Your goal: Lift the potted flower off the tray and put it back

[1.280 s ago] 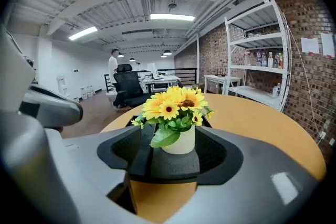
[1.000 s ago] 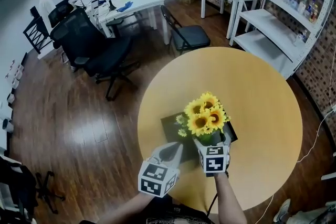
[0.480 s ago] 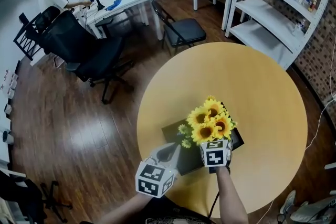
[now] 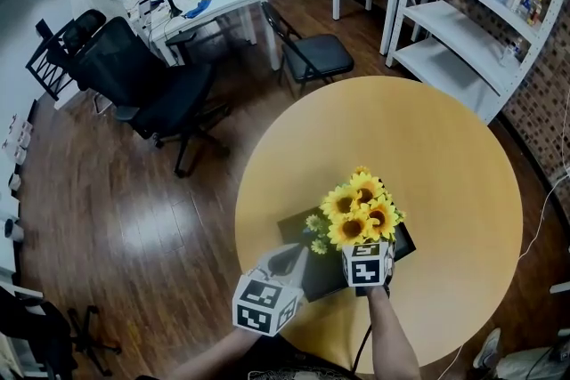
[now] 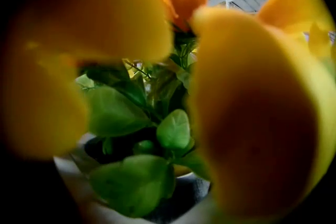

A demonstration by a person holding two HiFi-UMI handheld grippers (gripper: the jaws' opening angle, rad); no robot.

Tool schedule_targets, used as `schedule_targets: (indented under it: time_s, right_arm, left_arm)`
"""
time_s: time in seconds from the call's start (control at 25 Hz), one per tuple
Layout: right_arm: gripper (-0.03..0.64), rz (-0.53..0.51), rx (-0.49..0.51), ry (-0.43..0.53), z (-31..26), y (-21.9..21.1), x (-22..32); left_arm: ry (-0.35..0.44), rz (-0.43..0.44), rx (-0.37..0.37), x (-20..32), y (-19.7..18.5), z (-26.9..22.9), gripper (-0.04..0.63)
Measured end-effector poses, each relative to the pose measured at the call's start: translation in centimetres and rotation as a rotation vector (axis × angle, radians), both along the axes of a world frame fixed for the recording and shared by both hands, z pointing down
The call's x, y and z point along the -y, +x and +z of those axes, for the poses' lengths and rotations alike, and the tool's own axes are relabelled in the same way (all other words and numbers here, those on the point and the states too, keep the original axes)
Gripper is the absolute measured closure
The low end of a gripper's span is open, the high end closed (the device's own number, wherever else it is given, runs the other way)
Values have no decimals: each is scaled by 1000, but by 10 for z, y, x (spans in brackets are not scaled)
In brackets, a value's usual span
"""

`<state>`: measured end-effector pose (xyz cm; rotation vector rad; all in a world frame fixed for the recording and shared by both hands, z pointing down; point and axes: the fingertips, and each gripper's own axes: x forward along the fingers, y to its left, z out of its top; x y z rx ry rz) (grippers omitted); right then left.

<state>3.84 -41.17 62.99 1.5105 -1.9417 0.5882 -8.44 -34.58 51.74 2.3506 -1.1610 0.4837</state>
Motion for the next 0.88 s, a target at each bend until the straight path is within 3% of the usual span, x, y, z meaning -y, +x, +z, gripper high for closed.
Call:
schedule_targets:
  time_s: [0.88]
  right_arm:
    - [112,5,57,154,-120,47,-111]
  left_arm:
    - [122,-61,-8,-49,28,-20,592]
